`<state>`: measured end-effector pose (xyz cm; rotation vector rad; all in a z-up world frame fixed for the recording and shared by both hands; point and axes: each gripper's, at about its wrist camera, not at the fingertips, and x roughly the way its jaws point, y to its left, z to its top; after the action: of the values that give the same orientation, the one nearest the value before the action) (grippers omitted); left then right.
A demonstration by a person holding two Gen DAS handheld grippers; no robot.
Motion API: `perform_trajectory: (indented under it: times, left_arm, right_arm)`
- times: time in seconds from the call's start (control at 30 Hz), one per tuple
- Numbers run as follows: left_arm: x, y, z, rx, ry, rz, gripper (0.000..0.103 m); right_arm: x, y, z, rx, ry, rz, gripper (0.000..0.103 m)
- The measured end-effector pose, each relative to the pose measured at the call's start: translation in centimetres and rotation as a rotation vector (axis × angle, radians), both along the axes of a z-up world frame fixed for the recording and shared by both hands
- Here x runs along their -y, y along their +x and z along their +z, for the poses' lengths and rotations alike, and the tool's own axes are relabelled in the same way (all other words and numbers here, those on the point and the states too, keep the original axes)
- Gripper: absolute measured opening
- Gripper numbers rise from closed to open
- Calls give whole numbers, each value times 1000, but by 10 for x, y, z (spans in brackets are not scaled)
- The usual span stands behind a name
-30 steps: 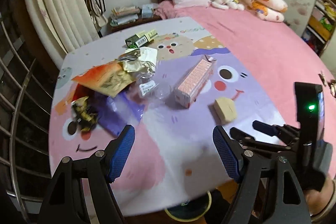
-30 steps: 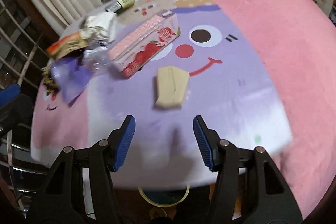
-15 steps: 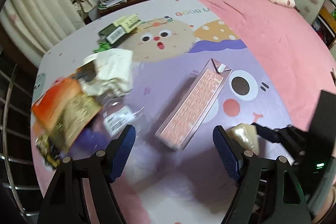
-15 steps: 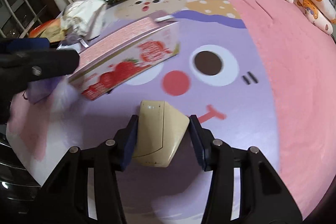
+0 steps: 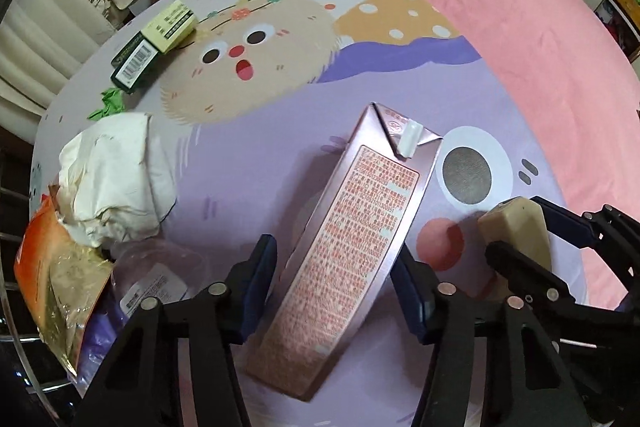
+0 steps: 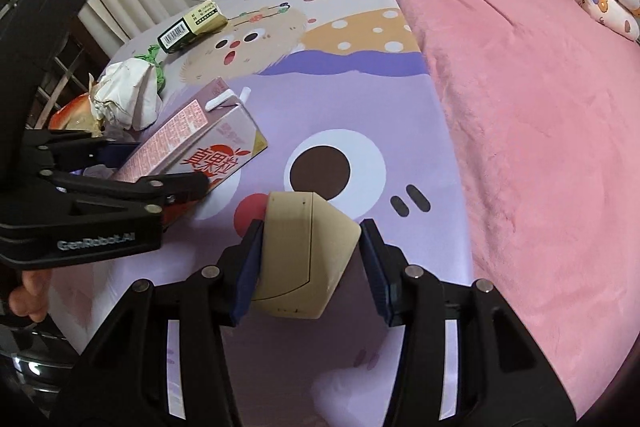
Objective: Collect trash
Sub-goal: 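Grasp the pink juice carton with the left tool while the right tool grasps the beige block, then carry the pink carton and beige block down over the bin with both tools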
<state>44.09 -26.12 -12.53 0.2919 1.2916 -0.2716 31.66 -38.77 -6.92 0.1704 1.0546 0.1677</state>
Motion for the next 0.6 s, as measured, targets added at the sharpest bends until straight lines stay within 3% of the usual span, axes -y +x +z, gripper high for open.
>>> perform_trajectory:
  times: [0.13,0.37,0.6]
  left_arm:
    - [2,-1,-1,-15,-34,17,43]
    - [-6,-27,17,12,-71,55,42]
    - [-25,-81,56,62,-110,63,42]
  right_arm:
    - [2,-2,0,-8,21,3,44]
    - [-4,-15,13,16,50,13,44]
    - [-22,-43,35,49,69,18,44]
